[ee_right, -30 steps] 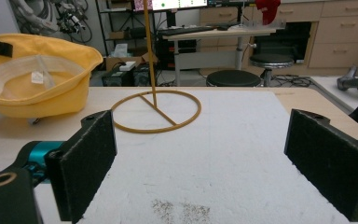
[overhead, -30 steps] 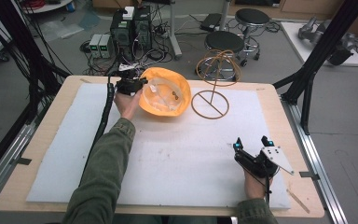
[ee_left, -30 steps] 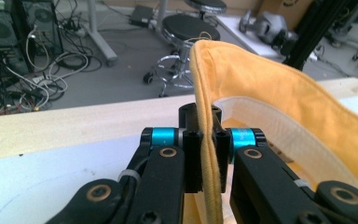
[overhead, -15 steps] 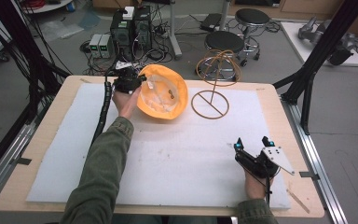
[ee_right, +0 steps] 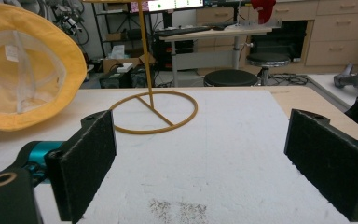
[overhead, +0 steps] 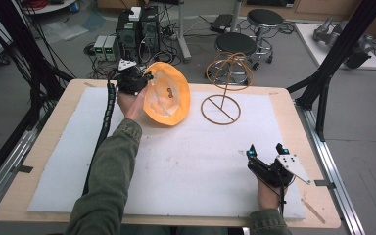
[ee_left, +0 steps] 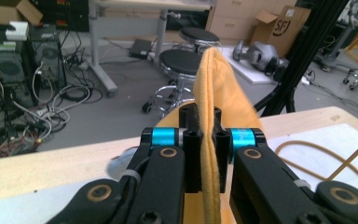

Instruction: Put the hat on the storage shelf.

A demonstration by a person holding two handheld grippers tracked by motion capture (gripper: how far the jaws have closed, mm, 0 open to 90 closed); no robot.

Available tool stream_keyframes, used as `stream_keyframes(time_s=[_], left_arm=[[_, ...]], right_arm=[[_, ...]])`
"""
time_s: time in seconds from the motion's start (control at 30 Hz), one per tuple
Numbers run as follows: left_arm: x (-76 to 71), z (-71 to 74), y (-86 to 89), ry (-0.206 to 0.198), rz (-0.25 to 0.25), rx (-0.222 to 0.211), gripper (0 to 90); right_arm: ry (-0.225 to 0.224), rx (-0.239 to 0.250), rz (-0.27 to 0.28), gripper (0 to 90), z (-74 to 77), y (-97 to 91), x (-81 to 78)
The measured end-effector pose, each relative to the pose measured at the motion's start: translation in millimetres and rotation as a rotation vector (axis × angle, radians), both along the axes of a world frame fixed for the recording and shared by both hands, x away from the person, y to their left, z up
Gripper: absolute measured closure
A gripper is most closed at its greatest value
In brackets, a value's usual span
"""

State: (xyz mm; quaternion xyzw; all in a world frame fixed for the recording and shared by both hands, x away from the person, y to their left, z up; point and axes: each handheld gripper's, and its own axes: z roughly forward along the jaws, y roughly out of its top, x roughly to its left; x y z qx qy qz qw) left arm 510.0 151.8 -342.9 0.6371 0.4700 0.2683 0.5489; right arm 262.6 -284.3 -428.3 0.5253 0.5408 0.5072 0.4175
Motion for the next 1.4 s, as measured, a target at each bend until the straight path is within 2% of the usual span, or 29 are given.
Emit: stream_keyframes(time_s=[0.17, 0.27, 0.43, 0.53, 0.87, 1.03, 1.17, 1.4], left_arm=[[-3.9, 11.8, -2.3, -0.037, -0.002, -0.006, 87.6], [-4.3, 17.3, -4.7, -0.042, 0.005, -0.036, 87.6], [-7.8, 26.5, -13.5, -0.080, 0.010, -0.037, 87.6], [-9.8, 33.7, -18.5, -0.102, 0.011, -0.019, 87.6], [-10.0, 58.9, -38.8, -0.192, 0.017, -0.019, 87.6], [-11.6, 69.4, -48.3, -0.260, 0.038, -0.028, 87.6], [-13.9, 76.5, -58.3, -0.300, 0.050, 0.014, 87.7], [-15.5, 91.6, -74.7, -0.348, 0.052, 0.020, 87.6]], right_arm=[[0.000, 0.006, 0.004, 8.0, -0.5, -1.0, 2.0], [0.002, 0.014, 0.008, 8.0, -1.1, -1.5, 3.8], [0.008, 0.039, 0.015, 8.0, -1.9, -0.8, 7.2], [0.006, 0.047, 0.019, 8.0, -2.2, -0.5, 8.4], [0.003, 0.050, 0.018, 8.0, -1.7, -1.7, 7.9], [0.002, 0.049, 0.020, 8.0, -1.6, -1.6, 7.3], [0.003, 0.050, 0.023, 8.0, -1.5, -1.9, 7.1], [0.002, 0.056, 0.027, 8.0, -1.7, -2.0, 7.7]])
